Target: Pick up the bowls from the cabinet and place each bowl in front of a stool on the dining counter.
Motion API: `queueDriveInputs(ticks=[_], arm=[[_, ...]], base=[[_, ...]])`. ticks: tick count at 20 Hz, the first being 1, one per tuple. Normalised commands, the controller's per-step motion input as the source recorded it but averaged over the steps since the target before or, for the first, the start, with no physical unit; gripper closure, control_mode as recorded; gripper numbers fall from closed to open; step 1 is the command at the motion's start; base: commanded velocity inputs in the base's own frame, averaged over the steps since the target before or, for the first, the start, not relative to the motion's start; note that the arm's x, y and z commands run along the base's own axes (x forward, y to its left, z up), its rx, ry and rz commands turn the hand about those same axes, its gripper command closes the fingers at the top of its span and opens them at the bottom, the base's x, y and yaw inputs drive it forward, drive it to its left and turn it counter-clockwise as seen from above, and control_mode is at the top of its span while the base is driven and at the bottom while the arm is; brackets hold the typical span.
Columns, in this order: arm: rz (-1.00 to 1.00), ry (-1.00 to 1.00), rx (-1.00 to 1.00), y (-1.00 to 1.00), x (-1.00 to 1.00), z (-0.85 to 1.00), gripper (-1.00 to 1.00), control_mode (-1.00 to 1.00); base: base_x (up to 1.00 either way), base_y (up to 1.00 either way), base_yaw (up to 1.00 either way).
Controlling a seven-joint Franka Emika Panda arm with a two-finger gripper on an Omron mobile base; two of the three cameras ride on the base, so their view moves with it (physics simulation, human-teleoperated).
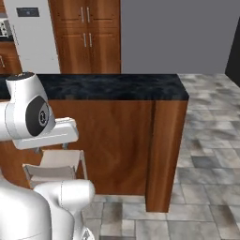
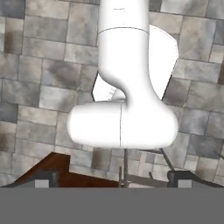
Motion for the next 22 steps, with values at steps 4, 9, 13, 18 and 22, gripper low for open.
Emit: queueDriveInputs(ticks=[4,9,13,18,22], arm=[[0.0,0.0,0.0,0.0,0.0,0.0,-1.0,1.0],[0.0,0.0,0.0,0.0,0.0,0.0,-1.0,1.0],[0.0,0.0,0.0,0.0,0.0,0.0,-1.0,1.0],[0.0,0.0,0.0,0.0,0.0,0.0,-1.0,1.0],[0.0,0.0,0.0,0.0,0.0,0.0,-1.0,1.0]], base=[[-0.03,-1.0,0.0],[-0.04,-1.0,0.0],[0.01,-1.0,0.01],[0.31,-1.0,0.07],[0.51,-1.0,0.14]])
